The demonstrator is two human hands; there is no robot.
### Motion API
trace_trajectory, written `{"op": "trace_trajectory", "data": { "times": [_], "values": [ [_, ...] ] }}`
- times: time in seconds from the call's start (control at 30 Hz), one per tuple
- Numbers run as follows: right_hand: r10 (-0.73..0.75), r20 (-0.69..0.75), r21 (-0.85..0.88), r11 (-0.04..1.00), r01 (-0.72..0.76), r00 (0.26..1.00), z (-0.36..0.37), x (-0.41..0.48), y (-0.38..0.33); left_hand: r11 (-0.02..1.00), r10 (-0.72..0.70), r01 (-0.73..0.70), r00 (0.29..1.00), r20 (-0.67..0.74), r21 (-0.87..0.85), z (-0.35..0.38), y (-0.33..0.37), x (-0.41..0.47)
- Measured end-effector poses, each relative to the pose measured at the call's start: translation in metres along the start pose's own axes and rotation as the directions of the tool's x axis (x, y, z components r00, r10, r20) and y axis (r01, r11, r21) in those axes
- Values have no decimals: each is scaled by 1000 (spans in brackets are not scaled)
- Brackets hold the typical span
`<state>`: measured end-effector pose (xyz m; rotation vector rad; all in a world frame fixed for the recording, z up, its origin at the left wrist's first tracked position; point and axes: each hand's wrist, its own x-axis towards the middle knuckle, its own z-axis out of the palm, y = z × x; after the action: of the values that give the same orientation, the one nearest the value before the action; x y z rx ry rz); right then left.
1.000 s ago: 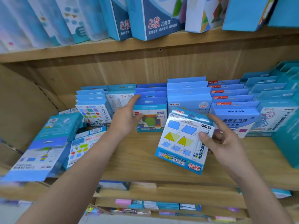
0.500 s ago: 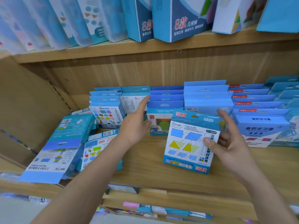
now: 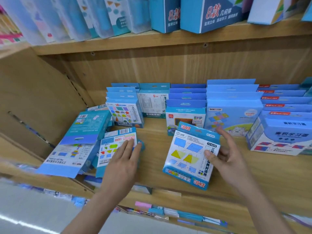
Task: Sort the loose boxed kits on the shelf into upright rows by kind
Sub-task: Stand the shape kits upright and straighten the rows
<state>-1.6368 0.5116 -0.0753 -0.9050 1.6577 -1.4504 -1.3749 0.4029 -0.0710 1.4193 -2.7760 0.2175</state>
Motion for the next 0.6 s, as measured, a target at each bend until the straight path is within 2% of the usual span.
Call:
{"op": "trace_trajectory", "data": {
  "times": [0.1, 0.3, 0.47, 0.53, 0.6],
  "values": [
    [52, -10, 30, 998, -52, 999, 5, -2, 5, 998, 56, -62, 983, -176, -31, 6, -8, -3],
    [95, -40, 51, 994, -93, 995, 5, -8, 11, 990, 108, -128, 957, -270, -59, 0, -16, -11],
    [94, -36, 82, 993, -91, 995, -7, -15, 17, 972, 164, -226, 855, -493, -67, -31, -4, -13],
    [76, -49, 81, 994, -72, 996, -12, -17, 16, 970, 147, -231, 812, -565, -80, -53, 14, -13],
    [55, -69, 91, 995, -49, 996, -17, -19, 14, 956, 96, -241, 795, -599, -166, -75, 33, -10]
  ]
}}
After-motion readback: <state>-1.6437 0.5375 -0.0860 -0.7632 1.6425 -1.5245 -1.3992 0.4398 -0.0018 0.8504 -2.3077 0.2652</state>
